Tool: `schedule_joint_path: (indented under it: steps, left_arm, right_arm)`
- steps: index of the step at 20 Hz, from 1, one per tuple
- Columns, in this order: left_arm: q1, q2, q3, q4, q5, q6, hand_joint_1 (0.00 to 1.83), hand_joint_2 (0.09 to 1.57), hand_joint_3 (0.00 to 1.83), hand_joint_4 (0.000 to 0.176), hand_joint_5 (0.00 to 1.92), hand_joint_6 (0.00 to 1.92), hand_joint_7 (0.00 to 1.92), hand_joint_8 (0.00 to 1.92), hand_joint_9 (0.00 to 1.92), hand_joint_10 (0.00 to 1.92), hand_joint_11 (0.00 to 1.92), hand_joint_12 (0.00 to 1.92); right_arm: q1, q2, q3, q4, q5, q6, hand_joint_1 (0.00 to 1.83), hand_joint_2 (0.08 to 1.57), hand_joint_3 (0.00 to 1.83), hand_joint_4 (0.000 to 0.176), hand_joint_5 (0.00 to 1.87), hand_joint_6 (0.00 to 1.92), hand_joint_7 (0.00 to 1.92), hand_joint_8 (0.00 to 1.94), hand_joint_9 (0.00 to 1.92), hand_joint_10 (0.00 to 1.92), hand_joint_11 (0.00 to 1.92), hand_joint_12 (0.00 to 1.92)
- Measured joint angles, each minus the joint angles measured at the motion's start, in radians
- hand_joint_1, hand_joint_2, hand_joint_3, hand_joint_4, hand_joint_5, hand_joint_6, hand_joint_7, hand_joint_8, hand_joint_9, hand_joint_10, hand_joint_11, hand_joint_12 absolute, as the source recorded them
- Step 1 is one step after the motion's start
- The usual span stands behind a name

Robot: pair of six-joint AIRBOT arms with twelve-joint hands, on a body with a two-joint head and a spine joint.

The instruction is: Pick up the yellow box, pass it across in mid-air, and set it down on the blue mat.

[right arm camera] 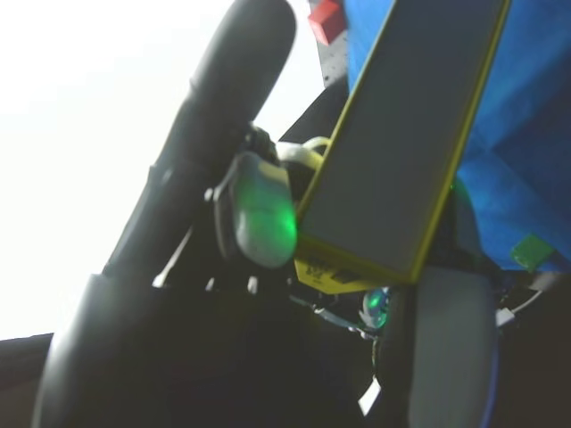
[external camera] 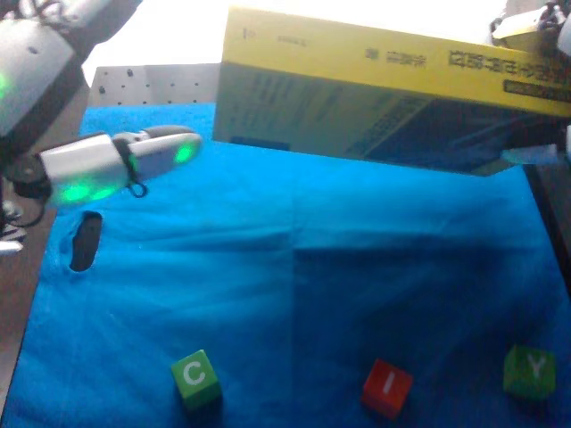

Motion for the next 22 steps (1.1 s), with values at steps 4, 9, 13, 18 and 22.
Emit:
schedule_joint_path:
  steps: [4, 9, 13, 18, 22]
  left_arm:
    - [0.085, 0.032, -0.025, -0.111, -0.043, 0.012, 0.51, 1.12, 0.01, 0.119, 0.0, 0.0, 0.0, 0.0, 0.0, 0.0, 0.0, 0.0]
    - [0.116, 0.058, -0.045, -0.162, -0.118, 0.027, 0.42, 1.09, 0.0, 0.138, 0.0, 0.0, 0.0, 0.0, 0.0, 0.0, 0.0, 0.0]
    - [0.116, 0.058, -0.046, -0.163, -0.127, 0.027, 0.41, 1.1, 0.0, 0.157, 0.0, 0.0, 0.0, 0.0, 0.0, 0.0, 0.0, 0.0]
    - [0.13, 0.06, -0.051, -0.167, -0.143, 0.029, 0.31, 1.14, 0.02, 0.156, 0.0, 0.0, 0.0, 0.0, 0.0, 0.0, 0.0, 0.0]
    - [0.134, 0.062, -0.055, -0.168, -0.146, 0.029, 0.23, 1.16, 0.01, 0.158, 0.0, 0.0, 0.0, 0.0, 0.0, 0.0, 0.0, 0.0]
  right_arm:
    - [0.0, 0.035, -0.017, -0.012, -0.074, 0.0, 1.56, 1.18, 0.01, 0.0, 1.07, 1.92, 1.33, 1.94, 1.48, 1.92, 1.58, 1.92]
    - [0.0, 0.029, 0.006, -0.005, -0.161, 0.006, 1.53, 1.17, 0.0, 0.0, 1.12, 1.92, 1.3, 1.94, 1.4, 1.92, 1.48, 1.92]
    - [0.01, 0.011, 0.05, 0.039, -0.192, 0.026, 1.36, 1.18, 0.0, 0.0, 1.01, 1.92, 1.16, 1.94, 1.23, 1.92, 1.32, 1.92]
    - [0.071, -0.072, 0.138, 0.071, -0.28, 0.029, 0.87, 1.24, 0.0, 0.0, 0.31, 0.56, 0.45, 0.91, 0.48, 1.36, 0.48, 1.83]
    - [0.083, -0.106, 0.182, 0.071, -0.326, 0.022, 0.56, 1.24, 0.0, 0.059, 0.1, 0.01, 0.19, 0.02, 0.15, 0.75, 0.06, 1.58]
